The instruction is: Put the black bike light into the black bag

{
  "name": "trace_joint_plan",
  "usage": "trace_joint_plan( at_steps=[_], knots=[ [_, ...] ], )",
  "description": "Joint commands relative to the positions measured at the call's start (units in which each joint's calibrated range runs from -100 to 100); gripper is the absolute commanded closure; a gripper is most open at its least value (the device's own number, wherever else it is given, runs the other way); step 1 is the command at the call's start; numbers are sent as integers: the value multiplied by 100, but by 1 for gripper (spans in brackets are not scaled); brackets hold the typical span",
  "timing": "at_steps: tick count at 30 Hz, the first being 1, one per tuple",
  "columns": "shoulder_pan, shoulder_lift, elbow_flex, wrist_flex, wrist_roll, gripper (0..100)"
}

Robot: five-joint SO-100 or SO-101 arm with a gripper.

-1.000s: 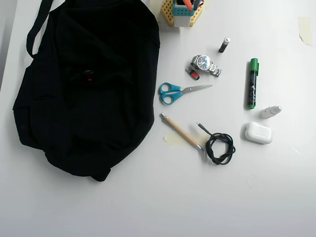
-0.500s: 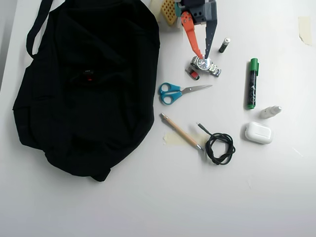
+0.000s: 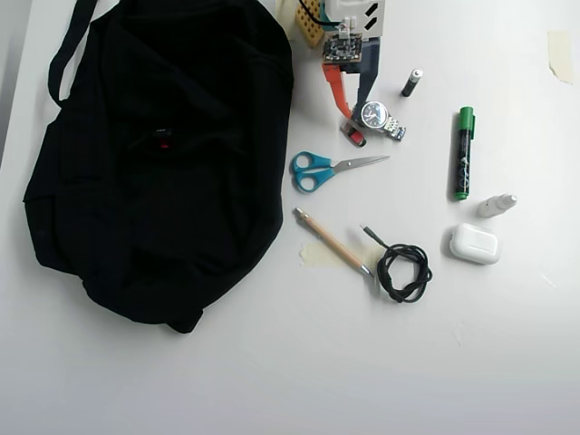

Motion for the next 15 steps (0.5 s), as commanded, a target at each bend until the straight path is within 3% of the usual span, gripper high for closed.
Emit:
trace_joint_plan(
  at_steps=[1,8,15],
  knots=[
    [166,-67,99,252,272,98],
    [151,-67,99,881,1117,98],
    [219,-67,99,950,1148,98]
  ],
)
